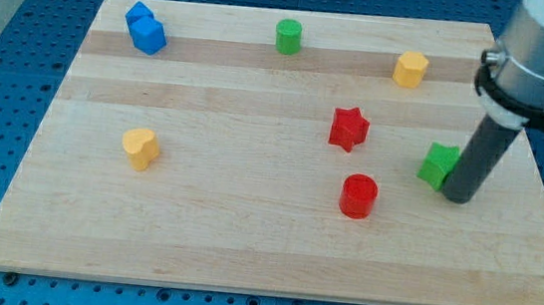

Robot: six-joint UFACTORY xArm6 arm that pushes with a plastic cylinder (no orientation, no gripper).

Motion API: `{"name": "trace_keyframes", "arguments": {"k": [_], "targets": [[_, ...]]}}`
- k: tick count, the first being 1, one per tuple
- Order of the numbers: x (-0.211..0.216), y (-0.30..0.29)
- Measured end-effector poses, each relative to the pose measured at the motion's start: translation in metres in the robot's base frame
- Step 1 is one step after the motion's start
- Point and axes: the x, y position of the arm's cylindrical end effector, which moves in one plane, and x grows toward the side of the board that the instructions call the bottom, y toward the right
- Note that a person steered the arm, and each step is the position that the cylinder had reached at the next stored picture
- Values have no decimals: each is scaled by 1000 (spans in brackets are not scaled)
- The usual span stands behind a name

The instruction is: Slide the green star towards the top side slightly

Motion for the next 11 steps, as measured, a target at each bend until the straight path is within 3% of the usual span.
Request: {"name": "trace_keyframes", "arguments": {"k": [2, 5, 10, 11], "targets": [[9, -41], [-16, -5], [-59, -11], [-53, -78]]}}
